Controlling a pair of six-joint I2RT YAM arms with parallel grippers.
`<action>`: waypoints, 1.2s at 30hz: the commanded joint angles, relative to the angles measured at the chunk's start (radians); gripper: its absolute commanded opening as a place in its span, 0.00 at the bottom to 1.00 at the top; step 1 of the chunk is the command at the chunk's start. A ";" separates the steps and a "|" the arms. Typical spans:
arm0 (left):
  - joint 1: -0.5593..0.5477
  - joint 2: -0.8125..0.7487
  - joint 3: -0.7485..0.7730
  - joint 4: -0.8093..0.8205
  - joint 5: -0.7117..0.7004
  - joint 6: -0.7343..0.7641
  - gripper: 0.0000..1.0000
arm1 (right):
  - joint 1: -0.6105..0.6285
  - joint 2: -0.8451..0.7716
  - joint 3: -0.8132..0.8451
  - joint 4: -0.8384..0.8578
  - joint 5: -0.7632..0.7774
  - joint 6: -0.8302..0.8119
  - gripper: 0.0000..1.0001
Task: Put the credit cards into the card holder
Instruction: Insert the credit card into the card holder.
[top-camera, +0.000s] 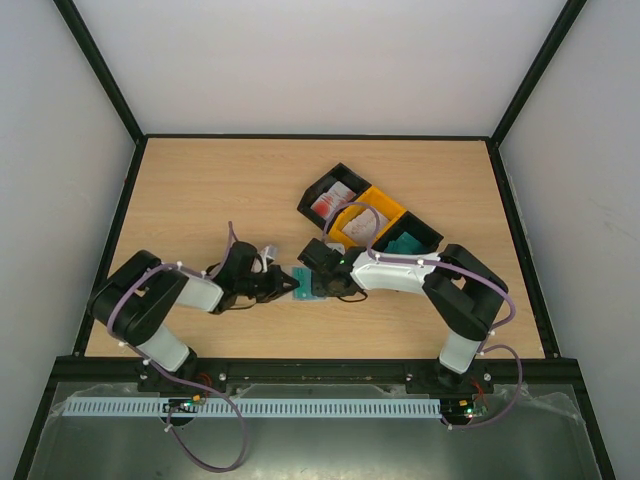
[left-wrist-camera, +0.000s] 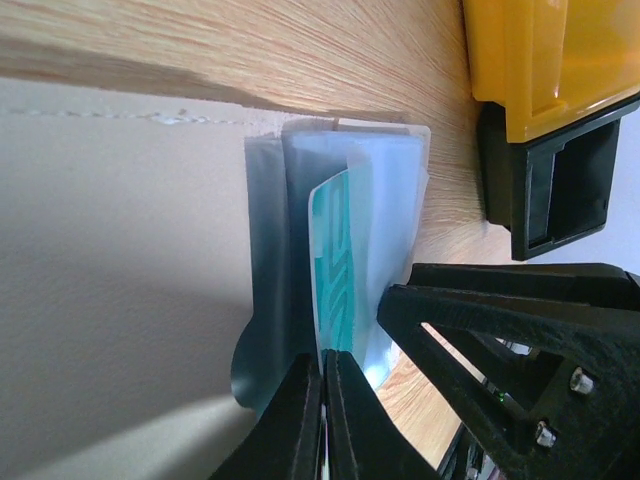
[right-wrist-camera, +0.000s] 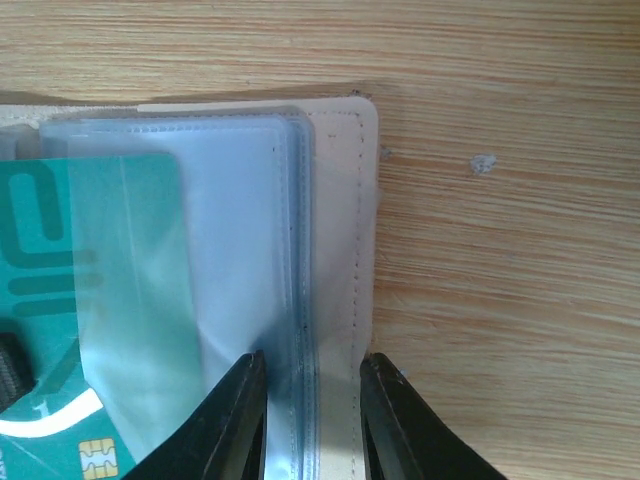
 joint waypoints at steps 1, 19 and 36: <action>-0.020 0.049 0.019 -0.010 0.006 0.001 0.04 | 0.002 0.005 -0.035 -0.007 -0.006 0.016 0.25; -0.059 -0.061 0.104 -0.244 -0.056 0.091 0.42 | -0.003 -0.185 -0.097 0.067 0.114 0.097 0.45; -0.104 -0.134 0.184 -0.499 -0.221 0.126 0.32 | -0.038 -0.212 -0.195 0.212 -0.045 0.103 0.31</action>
